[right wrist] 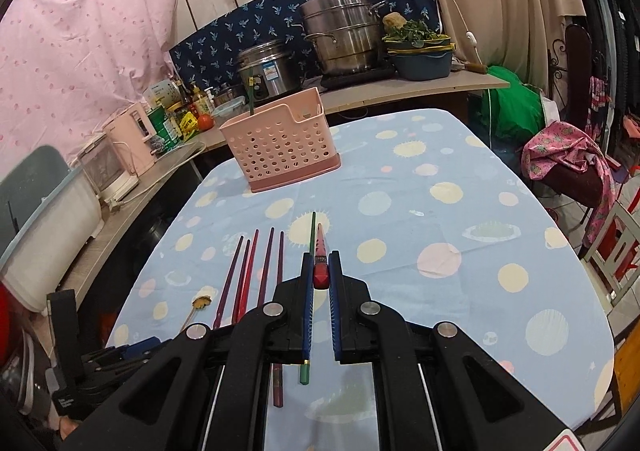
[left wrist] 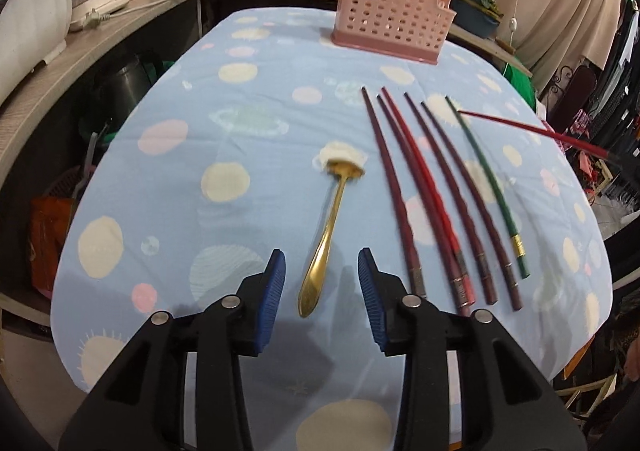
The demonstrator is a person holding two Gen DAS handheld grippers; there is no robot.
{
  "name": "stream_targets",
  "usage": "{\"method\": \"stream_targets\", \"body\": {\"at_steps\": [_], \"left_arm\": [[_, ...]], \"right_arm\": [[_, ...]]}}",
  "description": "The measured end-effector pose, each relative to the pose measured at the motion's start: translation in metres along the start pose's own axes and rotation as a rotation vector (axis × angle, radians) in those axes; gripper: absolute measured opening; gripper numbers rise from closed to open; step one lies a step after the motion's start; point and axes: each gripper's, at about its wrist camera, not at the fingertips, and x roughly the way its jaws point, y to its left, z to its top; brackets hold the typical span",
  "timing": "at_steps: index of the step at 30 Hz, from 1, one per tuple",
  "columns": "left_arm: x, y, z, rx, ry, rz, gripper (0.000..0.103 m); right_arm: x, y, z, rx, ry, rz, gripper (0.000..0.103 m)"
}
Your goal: Organize utensils
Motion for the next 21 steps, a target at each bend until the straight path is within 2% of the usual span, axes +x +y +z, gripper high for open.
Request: {"method": "stream_targets", "body": {"at_steps": [6, 8, 9, 14, 21], "left_arm": [[0.005, 0.0, -0.008, 0.021, -0.008, 0.016, 0.033], [0.004, -0.001, -0.009, 0.027, -0.008, 0.018, 0.017], [0.004, -0.002, -0.01, 0.028, -0.004, 0.012, 0.012], [-0.002, -0.005, -0.011, 0.036, -0.007, -0.005, 0.01], [-0.038, -0.007, 0.009, 0.023, -0.087, -0.029, 0.01]], "right_arm": [[0.0, 0.0, -0.003, -0.001, 0.007, 0.0, 0.007], [0.0, 0.001, -0.005, -0.001, 0.009, -0.001, 0.007], [0.0, 0.001, -0.006, -0.001, 0.01, -0.001, 0.007], [0.0, 0.001, -0.006, 0.0, 0.011, -0.002, 0.007], [-0.004, 0.003, 0.0, -0.005, -0.017, 0.0, 0.007]]}}
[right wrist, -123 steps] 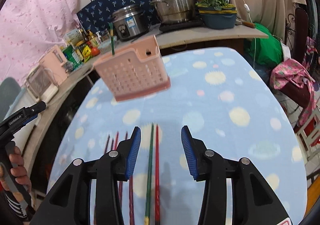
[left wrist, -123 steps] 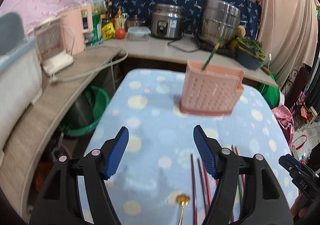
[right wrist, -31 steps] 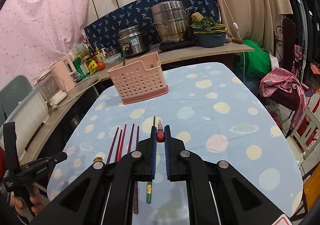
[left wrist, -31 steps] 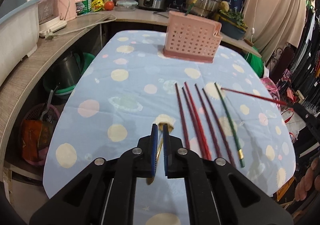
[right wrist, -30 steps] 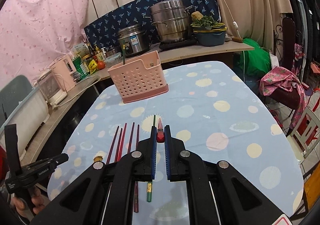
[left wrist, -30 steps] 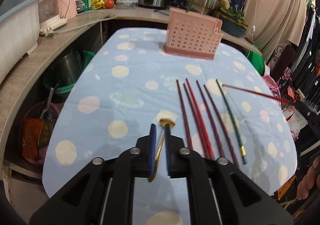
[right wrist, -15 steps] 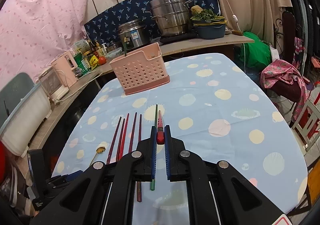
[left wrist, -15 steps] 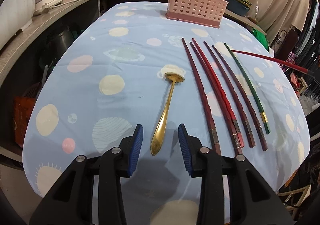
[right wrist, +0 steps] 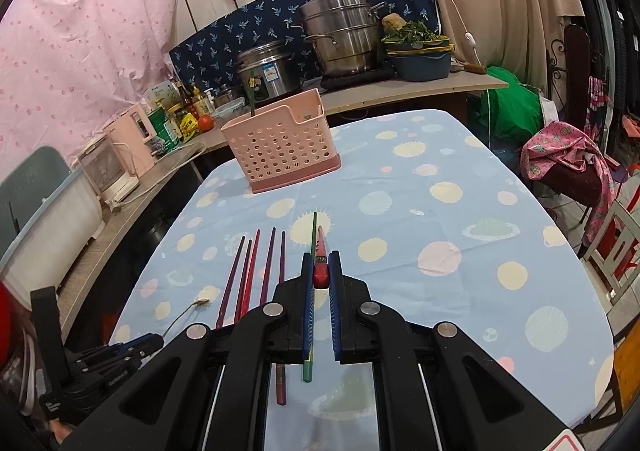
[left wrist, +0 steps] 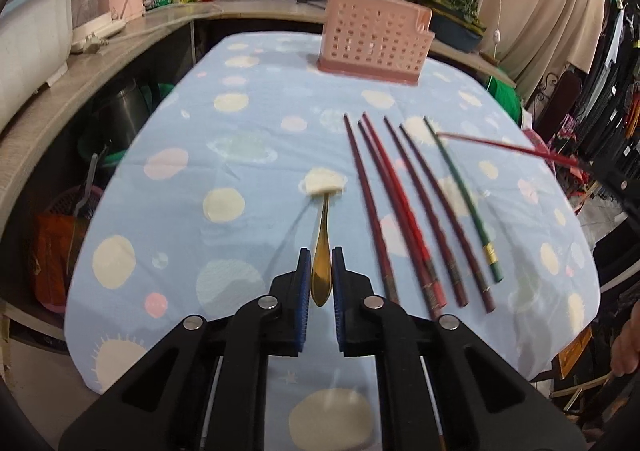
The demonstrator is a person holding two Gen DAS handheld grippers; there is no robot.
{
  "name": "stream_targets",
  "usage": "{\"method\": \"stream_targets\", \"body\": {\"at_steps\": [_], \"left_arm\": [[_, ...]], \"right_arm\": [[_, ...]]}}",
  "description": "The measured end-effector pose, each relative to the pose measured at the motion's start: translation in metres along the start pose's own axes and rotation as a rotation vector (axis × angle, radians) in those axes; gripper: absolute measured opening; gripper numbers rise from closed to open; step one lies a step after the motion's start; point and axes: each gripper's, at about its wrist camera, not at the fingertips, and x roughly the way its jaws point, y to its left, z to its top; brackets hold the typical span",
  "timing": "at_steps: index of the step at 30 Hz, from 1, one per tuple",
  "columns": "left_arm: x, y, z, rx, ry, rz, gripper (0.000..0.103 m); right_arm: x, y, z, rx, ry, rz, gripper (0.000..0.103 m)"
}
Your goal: Organize utensils
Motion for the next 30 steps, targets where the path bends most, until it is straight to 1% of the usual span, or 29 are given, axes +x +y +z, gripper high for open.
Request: {"method": "stream_targets", "body": {"at_steps": [1, 2, 7, 11, 13, 15, 16, 17, 18, 22, 25, 27, 28, 30], "left_arm": [[-0.006, 0.0, 0.006, -0.005, -0.018, -0.004, 0.004], [-0.009, 0.0, 0.012, -0.009, -0.029, -0.007, 0.0], [-0.024, -0.003, 0.046, -0.012, -0.099, -0.014, 0.0], [-0.027, -0.002, 0.059, -0.007, -0.112, -0.002, 0.0], [-0.026, 0.002, 0.053, 0.002, -0.097, -0.006, 0.001], [-0.021, 0.006, 0.042, 0.014, -0.075, 0.0, 0.014], [-0.017, 0.009, 0.033, 0.018, -0.057, 0.007, 0.029], [-0.013, 0.011, 0.026, 0.017, -0.046, 0.016, 0.039], [-0.009, 0.013, 0.017, 0.017, -0.034, 0.021, 0.04], [0.012, 0.02, -0.011, 0.023, 0.033, 0.034, 0.041], [0.026, 0.024, -0.023, 0.011, 0.072, 0.044, 0.04], [0.031, 0.027, -0.027, 0.002, 0.082, 0.043, 0.039], [0.029, 0.026, -0.028, 0.012, 0.07, 0.045, 0.037], [0.029, 0.024, -0.029, 0.028, 0.074, 0.04, 0.029]], "right_arm": [[-0.001, 0.001, 0.002, -0.003, -0.007, 0.001, 0.007], [-0.002, 0.001, 0.004, -0.005, -0.014, 0.001, 0.007], [-0.005, 0.004, 0.019, -0.017, -0.053, 0.004, 0.007], [-0.007, 0.004, 0.027, -0.017, -0.073, 0.007, 0.007], [-0.007, 0.004, 0.028, -0.016, -0.071, 0.008, 0.007], [-0.007, 0.004, 0.026, -0.012, -0.061, 0.011, 0.007], [-0.007, 0.004, 0.025, -0.01, -0.055, 0.013, 0.007], [-0.007, 0.004, 0.024, -0.007, -0.05, 0.014, 0.007], [-0.007, 0.004, 0.023, -0.005, -0.046, 0.016, 0.007], [-0.009, 0.006, 0.018, -0.003, -0.031, 0.021, 0.007], [-0.008, 0.007, 0.016, -0.007, -0.024, 0.02, 0.007], [-0.008, 0.007, 0.015, -0.005, -0.021, 0.018, 0.007], [-0.008, 0.006, 0.014, -0.004, -0.02, 0.017, 0.007], [-0.007, 0.006, 0.013, -0.002, -0.018, 0.014, 0.007]]}}
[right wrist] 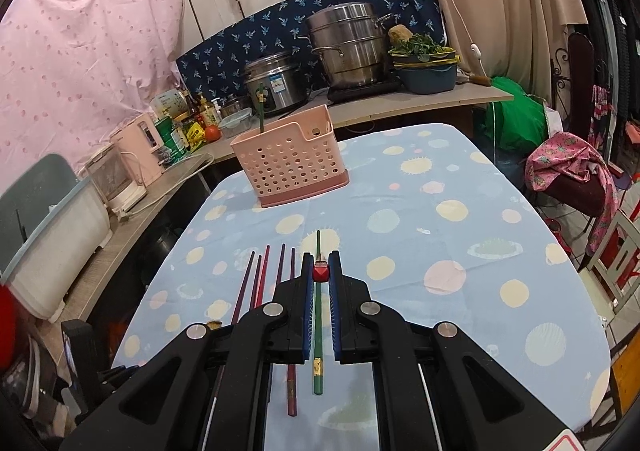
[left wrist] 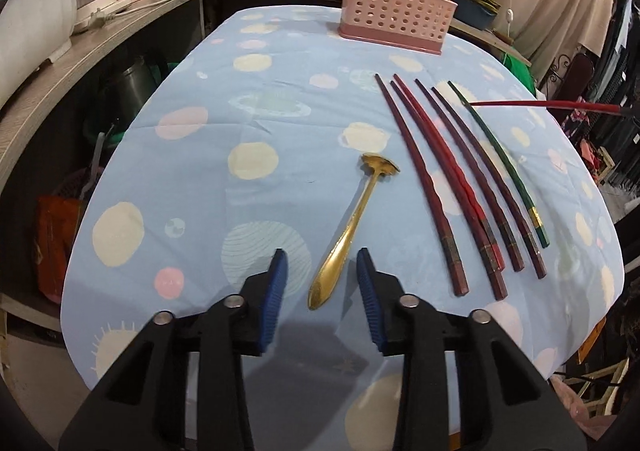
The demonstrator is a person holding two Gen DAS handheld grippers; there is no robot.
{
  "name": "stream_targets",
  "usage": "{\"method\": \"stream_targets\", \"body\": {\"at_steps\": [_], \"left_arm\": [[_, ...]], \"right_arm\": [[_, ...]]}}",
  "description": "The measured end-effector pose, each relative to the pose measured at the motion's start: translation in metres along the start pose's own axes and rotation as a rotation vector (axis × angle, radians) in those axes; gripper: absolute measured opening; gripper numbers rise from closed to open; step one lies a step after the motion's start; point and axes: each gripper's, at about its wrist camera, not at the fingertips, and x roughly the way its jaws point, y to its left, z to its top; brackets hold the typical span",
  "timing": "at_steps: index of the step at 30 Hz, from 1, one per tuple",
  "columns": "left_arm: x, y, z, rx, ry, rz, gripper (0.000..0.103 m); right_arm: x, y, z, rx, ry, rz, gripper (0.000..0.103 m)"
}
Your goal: Organize utensils
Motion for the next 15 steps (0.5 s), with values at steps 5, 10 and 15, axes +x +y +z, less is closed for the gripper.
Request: {"method": "stream_targets", "body": {"at_steps": [5, 10, 15], "left_arm": [[-0.003, -0.002, -0.001, 0.006, 0.015, -0.02, 0.01], [-0.02, -0.002, 0.008, -0.017, -0.016, -0.038, 0.001], [-0.043, -0.004, 0.028, -0.026, -0.073, -0.053, 0.001]], "right_arm": [[0.001, 0.002, -0.002, -0.002, 0.005, -0.003, 0.007], [0.002, 0.003, -0.002, -0.007, 0.003, -0.003, 0.007], [0.001, 0.004, 0.003, -0.012, -0.014, 0.0, 0.007]]}}
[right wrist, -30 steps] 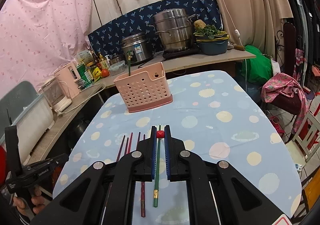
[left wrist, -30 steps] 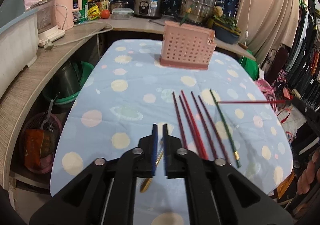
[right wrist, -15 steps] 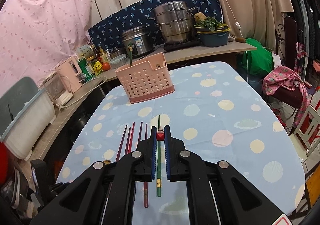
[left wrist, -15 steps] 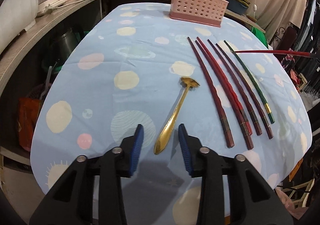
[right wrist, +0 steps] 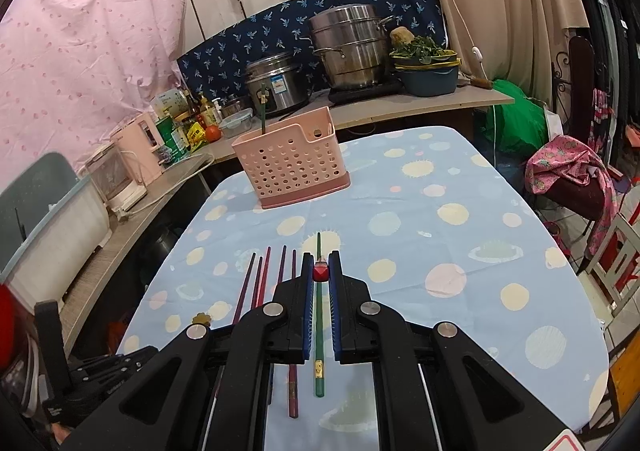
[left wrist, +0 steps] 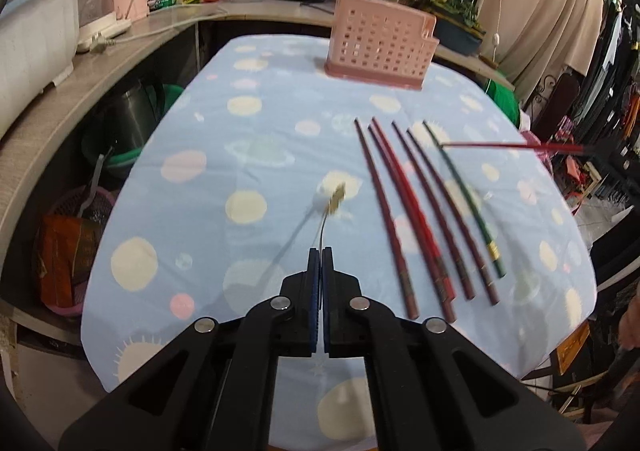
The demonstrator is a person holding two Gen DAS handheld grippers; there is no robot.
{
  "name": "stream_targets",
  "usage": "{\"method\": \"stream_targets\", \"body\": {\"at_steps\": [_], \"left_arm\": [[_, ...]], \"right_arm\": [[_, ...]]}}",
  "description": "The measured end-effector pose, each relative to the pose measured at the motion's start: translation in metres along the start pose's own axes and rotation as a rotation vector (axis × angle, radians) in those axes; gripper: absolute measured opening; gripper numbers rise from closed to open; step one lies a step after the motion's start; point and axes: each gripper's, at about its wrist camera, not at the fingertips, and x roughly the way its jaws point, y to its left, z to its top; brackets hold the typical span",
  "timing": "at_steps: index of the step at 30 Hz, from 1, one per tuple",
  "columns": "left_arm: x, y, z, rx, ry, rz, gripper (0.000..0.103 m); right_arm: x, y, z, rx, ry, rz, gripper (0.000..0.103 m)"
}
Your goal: Organize utensils
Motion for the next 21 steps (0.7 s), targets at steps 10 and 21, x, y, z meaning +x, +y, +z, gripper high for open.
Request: {"method": "stream_targets", "body": {"at_steps": [10, 21], "left_arm": [[-0.027, -0.012, 0.051, 0.007, -0.087, -0.017, 0.0], [-0.042, -0.043, 0.12, 0.063, -0.152, -0.025, 0.001]], "right_arm": [[0.0, -0.001, 0.015, -0.01, -0.037, 0.005, 0.007], [0.015, 0.0, 0.056, -0.025, -0.086, 0.028, 0.007]]}}
